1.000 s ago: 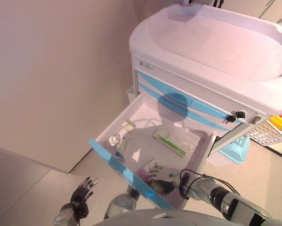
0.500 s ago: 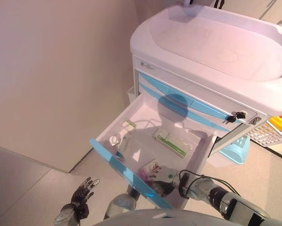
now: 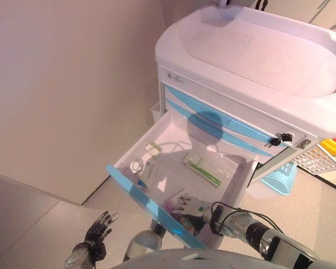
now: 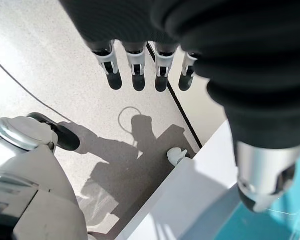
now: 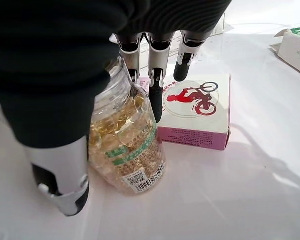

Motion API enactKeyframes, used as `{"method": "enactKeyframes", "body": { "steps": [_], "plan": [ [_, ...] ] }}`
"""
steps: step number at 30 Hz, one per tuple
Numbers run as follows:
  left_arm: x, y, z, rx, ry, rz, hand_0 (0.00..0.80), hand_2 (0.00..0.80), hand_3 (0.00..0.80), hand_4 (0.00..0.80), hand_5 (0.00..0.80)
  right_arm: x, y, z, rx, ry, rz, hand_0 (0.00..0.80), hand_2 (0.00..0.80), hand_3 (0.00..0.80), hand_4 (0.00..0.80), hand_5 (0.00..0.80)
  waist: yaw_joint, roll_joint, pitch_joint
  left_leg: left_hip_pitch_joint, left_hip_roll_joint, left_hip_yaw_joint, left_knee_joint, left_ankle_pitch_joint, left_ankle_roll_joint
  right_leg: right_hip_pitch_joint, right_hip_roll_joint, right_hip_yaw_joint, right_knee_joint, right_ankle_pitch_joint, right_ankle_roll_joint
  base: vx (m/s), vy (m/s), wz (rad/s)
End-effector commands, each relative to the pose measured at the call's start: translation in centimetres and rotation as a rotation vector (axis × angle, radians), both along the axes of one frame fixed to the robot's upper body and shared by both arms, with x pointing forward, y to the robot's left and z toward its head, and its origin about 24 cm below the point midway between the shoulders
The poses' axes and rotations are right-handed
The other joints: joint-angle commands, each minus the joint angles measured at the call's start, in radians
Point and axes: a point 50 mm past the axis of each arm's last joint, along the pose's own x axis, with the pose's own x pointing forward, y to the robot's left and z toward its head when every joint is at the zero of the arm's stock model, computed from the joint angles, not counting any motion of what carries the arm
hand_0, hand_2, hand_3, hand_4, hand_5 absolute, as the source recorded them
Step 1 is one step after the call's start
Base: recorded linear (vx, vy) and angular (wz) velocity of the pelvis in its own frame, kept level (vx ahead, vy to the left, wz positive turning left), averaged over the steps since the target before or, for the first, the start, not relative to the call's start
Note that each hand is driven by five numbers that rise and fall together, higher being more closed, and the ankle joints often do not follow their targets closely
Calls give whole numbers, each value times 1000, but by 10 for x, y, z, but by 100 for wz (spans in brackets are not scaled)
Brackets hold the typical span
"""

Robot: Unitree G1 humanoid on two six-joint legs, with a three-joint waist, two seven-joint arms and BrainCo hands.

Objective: Open the drawer and pick up the medicine

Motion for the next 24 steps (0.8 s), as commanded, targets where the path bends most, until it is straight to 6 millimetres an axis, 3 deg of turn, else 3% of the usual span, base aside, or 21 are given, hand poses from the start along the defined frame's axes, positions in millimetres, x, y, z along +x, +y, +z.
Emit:
{"method": "enactKeyframes", "body": {
  "steps": [1,24],
  "plan": [
    [13,-4,2,18,-36,-40,0,0,0,0,0,-4,3,-1,-41,11,73,0,0,0,0,0,12,-14,8,0,-48,-1,-6,-45,32,-52,-57,55,79,46,50,0,0,0],
    [14,-3,3,19,-41,-33,0,0,0,0,0,3,-5,0,-78,-60,35,0,0,0,0,0,2,-13,12,3,-45,11,-5,-50,33,-55,-56,64,83,44,51,0,0,0]
  ]
}}
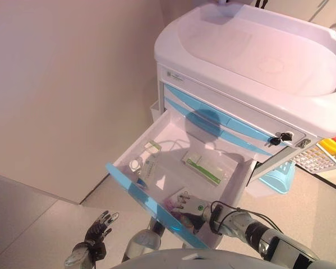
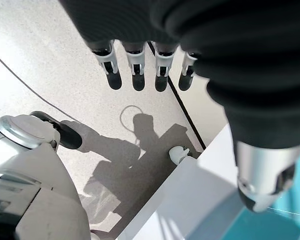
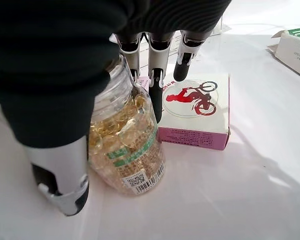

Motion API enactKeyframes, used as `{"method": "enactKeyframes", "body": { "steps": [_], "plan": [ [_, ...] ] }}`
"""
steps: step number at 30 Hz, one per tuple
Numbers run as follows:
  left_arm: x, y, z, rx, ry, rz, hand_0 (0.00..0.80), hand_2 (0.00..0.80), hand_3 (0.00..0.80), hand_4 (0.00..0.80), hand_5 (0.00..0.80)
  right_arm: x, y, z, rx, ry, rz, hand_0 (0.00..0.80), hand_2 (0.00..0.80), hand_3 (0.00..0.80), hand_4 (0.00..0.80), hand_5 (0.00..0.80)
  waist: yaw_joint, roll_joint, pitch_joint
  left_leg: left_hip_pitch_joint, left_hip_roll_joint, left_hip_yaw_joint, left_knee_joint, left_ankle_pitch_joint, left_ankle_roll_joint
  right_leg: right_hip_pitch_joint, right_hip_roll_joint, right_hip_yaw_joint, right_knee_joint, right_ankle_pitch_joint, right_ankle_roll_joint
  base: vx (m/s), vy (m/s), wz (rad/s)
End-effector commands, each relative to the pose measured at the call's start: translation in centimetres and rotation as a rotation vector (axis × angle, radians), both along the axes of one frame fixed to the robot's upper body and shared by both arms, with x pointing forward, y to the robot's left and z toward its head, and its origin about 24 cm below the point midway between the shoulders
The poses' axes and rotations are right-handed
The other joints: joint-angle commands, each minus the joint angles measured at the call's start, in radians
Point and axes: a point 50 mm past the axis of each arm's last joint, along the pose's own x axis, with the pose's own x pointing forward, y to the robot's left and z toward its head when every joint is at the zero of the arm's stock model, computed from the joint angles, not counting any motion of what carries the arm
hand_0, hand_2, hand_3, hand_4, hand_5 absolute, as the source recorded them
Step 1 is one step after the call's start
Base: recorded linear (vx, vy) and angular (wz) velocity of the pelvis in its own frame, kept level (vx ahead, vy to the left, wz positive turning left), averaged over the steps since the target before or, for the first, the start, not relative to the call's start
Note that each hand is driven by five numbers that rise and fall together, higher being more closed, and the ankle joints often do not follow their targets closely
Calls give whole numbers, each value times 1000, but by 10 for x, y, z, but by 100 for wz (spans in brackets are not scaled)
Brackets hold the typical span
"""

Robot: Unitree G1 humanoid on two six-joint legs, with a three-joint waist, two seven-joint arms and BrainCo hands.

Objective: Open the drawer and pick up the medicine

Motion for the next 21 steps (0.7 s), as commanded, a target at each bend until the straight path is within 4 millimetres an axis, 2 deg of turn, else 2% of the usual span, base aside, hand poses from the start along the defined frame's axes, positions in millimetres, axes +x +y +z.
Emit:
{"method": "enactKeyframes", "body": {
  "steps": [1,21],
  "plan": [
    [14,-3,2,19,-40,-34,0,0,0,0,0,0,-7,-1,-79,-36,46,0,0,0,0,0,8,-7,5,6,-45,9,-5,-50,33,-50,-55,61,83,44,50,0,0,0],
    [15,-4,3,18,-39,-35,0,0,0,0,0,2,-8,-2,-106,-41,40,0,0,0,0,0,6,-8,4,10,-44,13,-5,-52,33,-48,-54,65,83,43,49,0,0,0]
  ]
}}
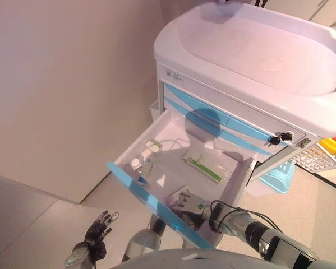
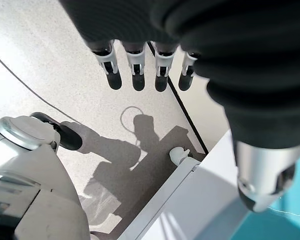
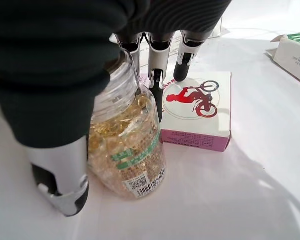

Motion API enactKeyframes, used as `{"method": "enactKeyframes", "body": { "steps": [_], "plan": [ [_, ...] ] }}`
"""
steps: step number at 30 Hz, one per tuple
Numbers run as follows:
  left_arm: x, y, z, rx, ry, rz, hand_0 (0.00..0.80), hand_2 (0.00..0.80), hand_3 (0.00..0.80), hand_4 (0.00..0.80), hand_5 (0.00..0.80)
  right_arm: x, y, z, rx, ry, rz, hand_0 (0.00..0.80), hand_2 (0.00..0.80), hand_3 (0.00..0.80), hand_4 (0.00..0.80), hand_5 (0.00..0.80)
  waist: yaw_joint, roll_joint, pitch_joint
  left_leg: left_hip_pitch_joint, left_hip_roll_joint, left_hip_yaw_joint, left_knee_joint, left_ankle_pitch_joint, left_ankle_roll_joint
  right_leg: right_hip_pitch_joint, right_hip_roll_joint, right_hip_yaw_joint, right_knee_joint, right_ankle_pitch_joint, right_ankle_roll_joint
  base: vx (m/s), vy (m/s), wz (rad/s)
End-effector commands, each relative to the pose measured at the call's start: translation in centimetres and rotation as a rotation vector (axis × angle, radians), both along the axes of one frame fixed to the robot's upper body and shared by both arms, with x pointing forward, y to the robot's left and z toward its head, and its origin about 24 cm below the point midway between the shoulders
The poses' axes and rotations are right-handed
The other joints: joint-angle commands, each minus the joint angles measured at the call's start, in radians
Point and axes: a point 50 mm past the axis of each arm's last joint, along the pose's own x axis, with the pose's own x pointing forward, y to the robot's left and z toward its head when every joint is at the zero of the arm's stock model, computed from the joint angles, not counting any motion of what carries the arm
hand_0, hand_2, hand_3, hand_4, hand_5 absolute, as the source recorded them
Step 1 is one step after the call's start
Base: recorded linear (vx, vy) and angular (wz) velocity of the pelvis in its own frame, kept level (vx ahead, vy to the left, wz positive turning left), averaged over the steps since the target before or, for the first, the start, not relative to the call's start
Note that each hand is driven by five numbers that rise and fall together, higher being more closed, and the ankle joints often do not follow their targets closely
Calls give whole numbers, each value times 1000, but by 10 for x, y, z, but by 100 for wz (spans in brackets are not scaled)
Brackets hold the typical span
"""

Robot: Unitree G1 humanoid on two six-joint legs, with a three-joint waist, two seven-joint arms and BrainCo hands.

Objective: Open the drawer and pick up the medicine

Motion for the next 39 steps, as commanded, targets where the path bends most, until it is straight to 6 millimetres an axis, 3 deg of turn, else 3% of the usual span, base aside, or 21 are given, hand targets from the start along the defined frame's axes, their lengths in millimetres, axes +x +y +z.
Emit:
{"method": "enactKeyframes", "body": {
  "steps": [1,20,39],
  "plan": [
    [15,-4,3,14,-39,-38,0,0,0,0,0,-1,-7,-2,-83,-10,46,0,0,0,0,0,6,-9,2,9,-44,12,-5,-52,33,-47,-53,63,83,43,49,0,0,0],
    [13,-3,2,13,-38,-24,0,0,0,0,0,12,-8,13,19,-110,35,0,0,0,0,0,-5,-14,0,12,-40,24,-5,-56,33,-49,-51,73,83,44,53,-1,1,-1],
    [11,-2,2,12,-34,-28,0,0,0,0,0,13,-9,12,26,-119,2,0,0,0,0,0,-2,-14,-2,17,-40,25,-5,-59,33,-45,-52,72,84,43,55,0,0,0]
  ]
}}
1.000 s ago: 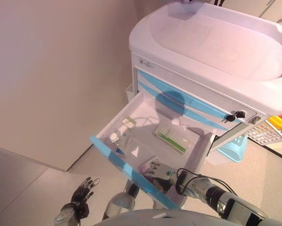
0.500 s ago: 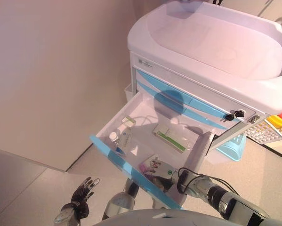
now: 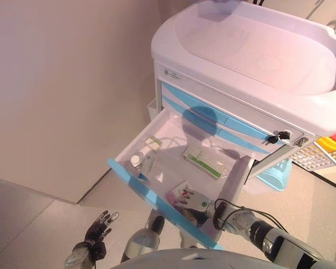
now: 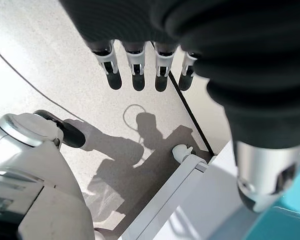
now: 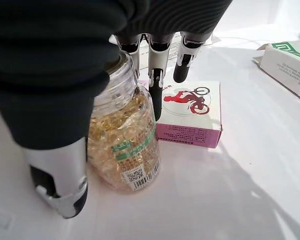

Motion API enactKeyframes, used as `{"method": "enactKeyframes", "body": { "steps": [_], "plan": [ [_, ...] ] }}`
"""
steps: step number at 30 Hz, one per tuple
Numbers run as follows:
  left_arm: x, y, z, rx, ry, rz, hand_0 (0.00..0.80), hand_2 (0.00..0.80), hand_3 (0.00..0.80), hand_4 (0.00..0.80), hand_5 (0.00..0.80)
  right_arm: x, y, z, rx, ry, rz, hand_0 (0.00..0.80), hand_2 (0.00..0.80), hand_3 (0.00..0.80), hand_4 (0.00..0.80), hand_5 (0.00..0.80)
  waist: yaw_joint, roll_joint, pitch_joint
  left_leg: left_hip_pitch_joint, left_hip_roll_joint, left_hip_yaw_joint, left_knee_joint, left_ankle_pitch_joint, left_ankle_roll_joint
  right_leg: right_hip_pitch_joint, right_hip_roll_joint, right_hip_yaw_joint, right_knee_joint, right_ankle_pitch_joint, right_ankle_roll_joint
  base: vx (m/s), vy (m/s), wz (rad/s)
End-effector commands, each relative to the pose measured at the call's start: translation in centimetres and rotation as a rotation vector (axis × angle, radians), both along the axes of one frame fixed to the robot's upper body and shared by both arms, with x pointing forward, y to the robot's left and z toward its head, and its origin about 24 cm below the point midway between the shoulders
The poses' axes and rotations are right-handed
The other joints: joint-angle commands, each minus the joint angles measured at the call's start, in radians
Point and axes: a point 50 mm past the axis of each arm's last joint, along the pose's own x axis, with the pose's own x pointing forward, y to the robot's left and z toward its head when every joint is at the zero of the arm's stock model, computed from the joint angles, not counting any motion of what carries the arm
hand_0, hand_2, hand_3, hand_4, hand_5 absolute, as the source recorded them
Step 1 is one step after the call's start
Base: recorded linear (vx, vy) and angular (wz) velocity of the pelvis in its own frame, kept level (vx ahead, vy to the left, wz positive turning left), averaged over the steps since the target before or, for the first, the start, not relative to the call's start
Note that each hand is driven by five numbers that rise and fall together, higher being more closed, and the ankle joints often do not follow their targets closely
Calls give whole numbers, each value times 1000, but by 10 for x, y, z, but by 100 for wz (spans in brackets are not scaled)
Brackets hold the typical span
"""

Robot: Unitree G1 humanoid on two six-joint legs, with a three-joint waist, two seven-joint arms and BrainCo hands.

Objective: Open the drawer and pick up the medicine

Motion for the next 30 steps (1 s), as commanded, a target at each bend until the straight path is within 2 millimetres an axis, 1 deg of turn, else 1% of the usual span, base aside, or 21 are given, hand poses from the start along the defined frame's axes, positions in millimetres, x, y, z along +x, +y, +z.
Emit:
{"method": "enactKeyframes", "body": {
  "steps": [1,7,15,30],
  "plan": [
    [11,-2,2,13,-36,-29,0,0,0,0,0,8,0,7,0,-63,13,0,0,0,0,0,0,-2,-11,15,-42,13,-2,-59,33,-41,-52,62,83,43,55,0,0,0],
    [12,-2,2,12,-36,-32,0,0,0,0,0,13,-2,8,8,-93,-30,0,0,0,0,0,0,0,-9,13,-43,13,-1,-58,34,-43,-52,61,84,44,54,0,0,0],
    [12,-3,2,10,-39,-29,0,0,0,0,0,15,-3,10,23,-119,-41,0,0,0,0,0,-4,1,-8,14,-43,15,-1,-61,34,-44,-53,64,87,43,56,0,0,0],
    [12,-3,3,10,-39,-33,0,0,0,0,0,17,-6,8,-17,-118,-70,0,0,0,0,0,-2,2,-6,13,-43,14,0,-61,35,-44,-54,63,88,43,56,0,0,0]
  ]
}}
